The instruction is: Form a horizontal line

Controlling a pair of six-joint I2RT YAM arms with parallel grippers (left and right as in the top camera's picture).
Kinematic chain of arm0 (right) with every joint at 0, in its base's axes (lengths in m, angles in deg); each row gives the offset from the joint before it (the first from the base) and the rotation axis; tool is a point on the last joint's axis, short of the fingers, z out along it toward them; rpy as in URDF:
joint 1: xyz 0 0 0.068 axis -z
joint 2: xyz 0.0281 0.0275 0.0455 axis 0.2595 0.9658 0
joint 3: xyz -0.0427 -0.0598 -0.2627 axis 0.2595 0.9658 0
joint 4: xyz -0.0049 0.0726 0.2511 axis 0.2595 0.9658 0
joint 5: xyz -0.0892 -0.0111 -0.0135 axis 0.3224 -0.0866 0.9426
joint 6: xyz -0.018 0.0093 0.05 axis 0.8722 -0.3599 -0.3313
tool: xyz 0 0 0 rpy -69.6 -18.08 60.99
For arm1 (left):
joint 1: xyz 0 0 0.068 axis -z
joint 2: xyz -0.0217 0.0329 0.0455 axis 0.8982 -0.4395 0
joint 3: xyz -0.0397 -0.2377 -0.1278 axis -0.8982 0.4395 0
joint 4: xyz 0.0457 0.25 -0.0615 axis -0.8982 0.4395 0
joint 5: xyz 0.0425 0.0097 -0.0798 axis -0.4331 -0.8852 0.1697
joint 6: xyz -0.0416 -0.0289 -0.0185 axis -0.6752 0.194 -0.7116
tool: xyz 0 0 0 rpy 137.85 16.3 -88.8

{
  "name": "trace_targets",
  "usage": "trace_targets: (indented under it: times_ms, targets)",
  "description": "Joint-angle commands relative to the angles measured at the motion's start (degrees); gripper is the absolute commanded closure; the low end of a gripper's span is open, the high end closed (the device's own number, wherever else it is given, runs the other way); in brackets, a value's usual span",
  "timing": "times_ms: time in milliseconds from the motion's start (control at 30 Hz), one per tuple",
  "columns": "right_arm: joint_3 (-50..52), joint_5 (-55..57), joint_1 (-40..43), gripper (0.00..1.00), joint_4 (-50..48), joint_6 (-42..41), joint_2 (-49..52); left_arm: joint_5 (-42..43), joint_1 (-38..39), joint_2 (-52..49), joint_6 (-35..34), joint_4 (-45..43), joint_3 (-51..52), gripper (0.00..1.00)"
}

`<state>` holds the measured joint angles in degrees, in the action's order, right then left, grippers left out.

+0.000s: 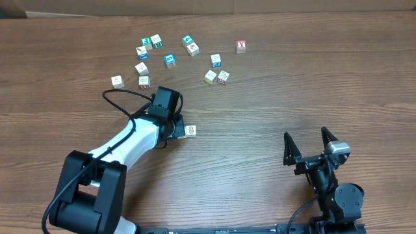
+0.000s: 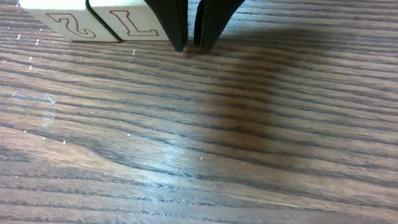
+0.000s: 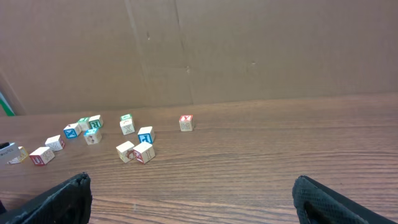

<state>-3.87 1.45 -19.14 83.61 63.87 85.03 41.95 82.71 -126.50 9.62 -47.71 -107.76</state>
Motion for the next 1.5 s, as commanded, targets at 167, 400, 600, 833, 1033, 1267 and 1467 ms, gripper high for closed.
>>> trace_targets:
  times_ms: [167, 400, 600, 833, 1033, 1267, 1467]
  targets:
    - [0.59, 0.74, 0.44, 0.00, -0.28, 0.04, -0.46, 1.27, 0.52, -0.50, 0.96, -0.04, 0.09, 0.96]
    - [0.59, 0.74, 0.44, 0.00, -0.26, 0.04, -0.46, 1.27, 0.52, -0.50, 1.14, -0.02, 0.09, 0.96]
    - [0.59, 0.74, 0.44, 0.00, -0.26, 0.04, -0.46, 1.20, 0.31, -0.20, 2.64, 0.66, 0.00, 0.96]
    - [0.59, 0.74, 0.44, 0.00, -0.28, 0.04, -0.46, -5.01, -3.61, 2.25, 2.71, 6.93, -5.40, 0.96]
    - [0.59, 0.74, 0.44, 0.00, -0.26, 0.04, -0.46, -5.44, -10.29, 2.69, 5.20, 10.82, -13.70, 0.96]
    - [0.59, 0.74, 0.44, 0.00, -0.26, 0.04, -0.46, -5.22, -13.60, 2.69, 5.01, 8.79, -14.60, 0.94]
    - [0.59, 0.74, 0.44, 0.00, -0.26, 0.04, -0.46, -5.16, -13.57, 2.69, 5.01, 9.31, -14.60, 0.59]
